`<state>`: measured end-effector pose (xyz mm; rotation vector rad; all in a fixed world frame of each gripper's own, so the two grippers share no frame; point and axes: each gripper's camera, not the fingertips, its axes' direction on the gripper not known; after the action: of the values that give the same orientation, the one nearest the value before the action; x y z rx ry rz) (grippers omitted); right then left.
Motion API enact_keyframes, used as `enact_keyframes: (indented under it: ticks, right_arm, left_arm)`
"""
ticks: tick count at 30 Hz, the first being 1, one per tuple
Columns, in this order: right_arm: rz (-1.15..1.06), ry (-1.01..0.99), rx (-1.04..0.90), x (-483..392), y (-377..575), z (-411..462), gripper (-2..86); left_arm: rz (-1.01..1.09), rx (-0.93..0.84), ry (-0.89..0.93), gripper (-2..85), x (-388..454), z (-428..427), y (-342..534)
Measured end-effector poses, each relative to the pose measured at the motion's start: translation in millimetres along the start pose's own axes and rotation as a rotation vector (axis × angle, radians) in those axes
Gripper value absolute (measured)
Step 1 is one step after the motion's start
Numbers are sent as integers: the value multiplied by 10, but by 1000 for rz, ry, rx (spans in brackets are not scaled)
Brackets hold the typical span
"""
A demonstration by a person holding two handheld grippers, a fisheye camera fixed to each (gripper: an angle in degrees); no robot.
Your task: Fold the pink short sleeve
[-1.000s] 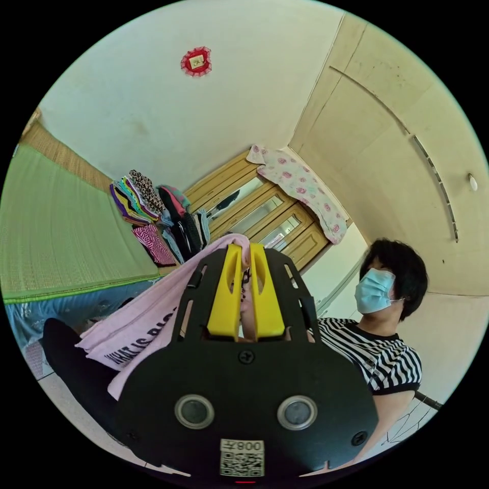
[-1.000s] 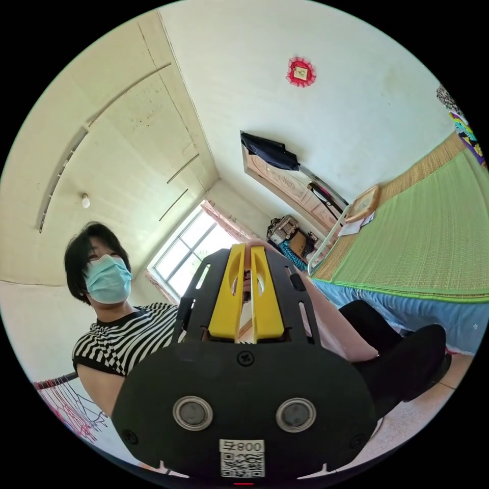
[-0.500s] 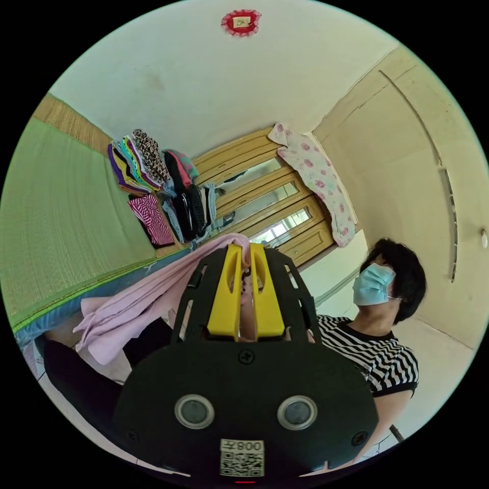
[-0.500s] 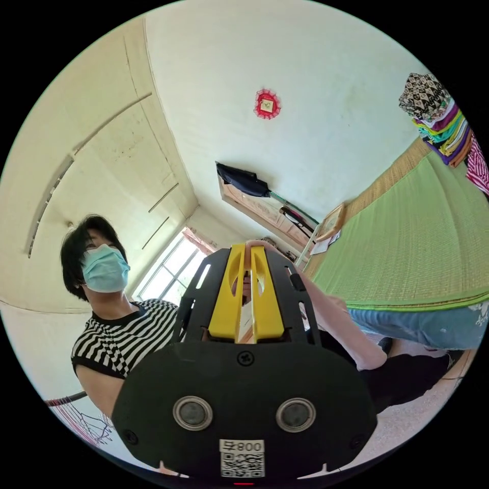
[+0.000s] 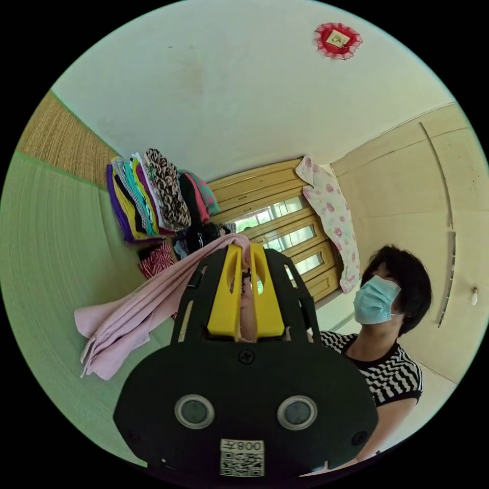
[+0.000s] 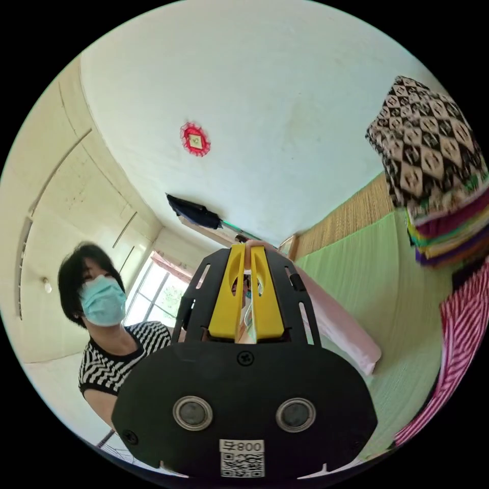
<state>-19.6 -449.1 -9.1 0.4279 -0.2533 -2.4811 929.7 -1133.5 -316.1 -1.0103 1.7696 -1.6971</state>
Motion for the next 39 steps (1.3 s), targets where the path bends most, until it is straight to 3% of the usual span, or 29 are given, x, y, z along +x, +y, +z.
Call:
enact_keyframes:
  ticks: [3, 9, 14, 19, 27, 39]
  right_arm:
    - [-10, 39, 6, 524, -1214, 11, 14]
    - [-88, 37, 24, 743, -3568, -274, 14]
    - [-161, 106, 21, 838, -4295, -965, 15]
    - [-134, 221, -28, 1741, -3763, -1843, 14]
    - [401, 246, -33, 5111, -1234, -3144, 14]
    - [468, 191, 36, 6281, 75, -3441, 13]
  left_arm:
    - [47, 31, -78, 31, 297, 277, -1264]
    - [230, 63, -231, 31, 1620, 1184, -3735]
    - [338, 0, -272, 31, 2405, 2269, -5072]
    - [229, -57, -259, 31, 2019, 3105, -5342]
    - [-218, -236, -336, 30, 507, 4203, -4773]
    - [-269, -261, -452, 32, 693, 4961, -5185]
